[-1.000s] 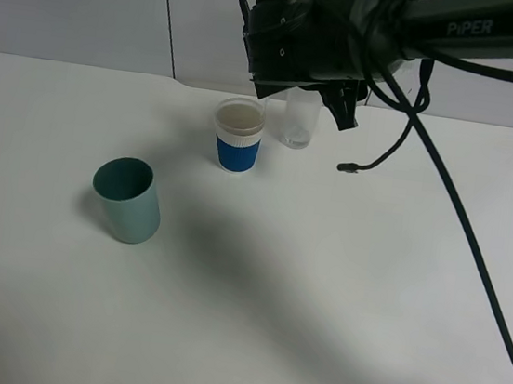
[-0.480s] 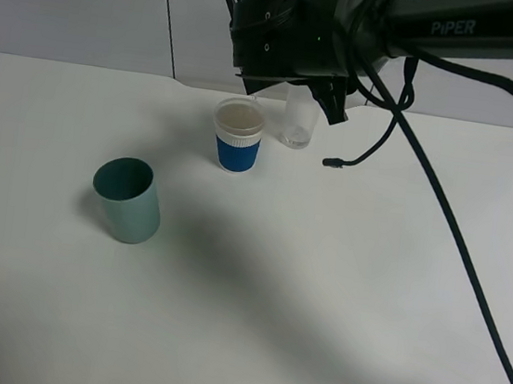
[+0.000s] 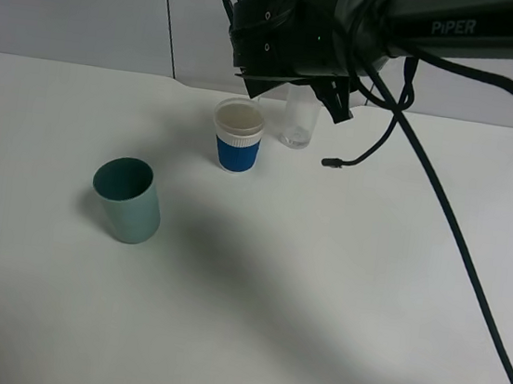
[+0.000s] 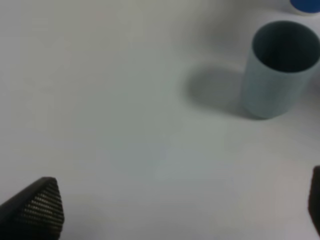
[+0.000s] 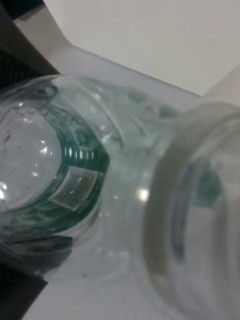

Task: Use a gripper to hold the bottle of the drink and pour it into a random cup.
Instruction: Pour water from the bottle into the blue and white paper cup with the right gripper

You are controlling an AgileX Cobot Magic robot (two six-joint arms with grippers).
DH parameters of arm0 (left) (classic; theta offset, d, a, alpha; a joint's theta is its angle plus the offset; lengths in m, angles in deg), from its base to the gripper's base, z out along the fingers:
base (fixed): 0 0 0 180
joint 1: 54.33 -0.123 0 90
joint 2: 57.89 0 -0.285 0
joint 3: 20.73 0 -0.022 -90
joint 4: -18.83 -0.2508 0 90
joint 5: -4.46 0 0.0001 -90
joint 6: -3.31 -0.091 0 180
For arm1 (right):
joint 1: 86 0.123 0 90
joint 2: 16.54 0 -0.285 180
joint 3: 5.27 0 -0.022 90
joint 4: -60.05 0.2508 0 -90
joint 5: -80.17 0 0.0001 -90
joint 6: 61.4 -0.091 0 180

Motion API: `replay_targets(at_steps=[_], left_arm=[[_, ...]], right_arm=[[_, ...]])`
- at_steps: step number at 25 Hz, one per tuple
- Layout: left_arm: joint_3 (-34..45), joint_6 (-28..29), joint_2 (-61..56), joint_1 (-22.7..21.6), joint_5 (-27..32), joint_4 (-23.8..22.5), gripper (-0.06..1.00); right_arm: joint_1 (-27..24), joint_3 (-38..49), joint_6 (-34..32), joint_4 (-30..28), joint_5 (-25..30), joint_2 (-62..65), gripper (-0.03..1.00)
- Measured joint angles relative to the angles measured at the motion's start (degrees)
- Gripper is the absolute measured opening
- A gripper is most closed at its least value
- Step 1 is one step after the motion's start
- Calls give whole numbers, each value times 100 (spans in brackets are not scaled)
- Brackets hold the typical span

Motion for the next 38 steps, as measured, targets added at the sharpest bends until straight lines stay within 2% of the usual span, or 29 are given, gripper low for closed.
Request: replay_targets(at_steps=[16, 26, 38], left_arm=[[0, 0, 0, 0, 0, 0, 99], [0, 0, 0, 0, 0, 0, 99], [0, 0, 0, 0, 0, 0, 99]], right_arm=[[28, 0, 120, -406, 58, 0, 56], [52, 0, 120, -886, 169, 0, 56], [92, 0, 170, -1037, 164, 0, 56]])
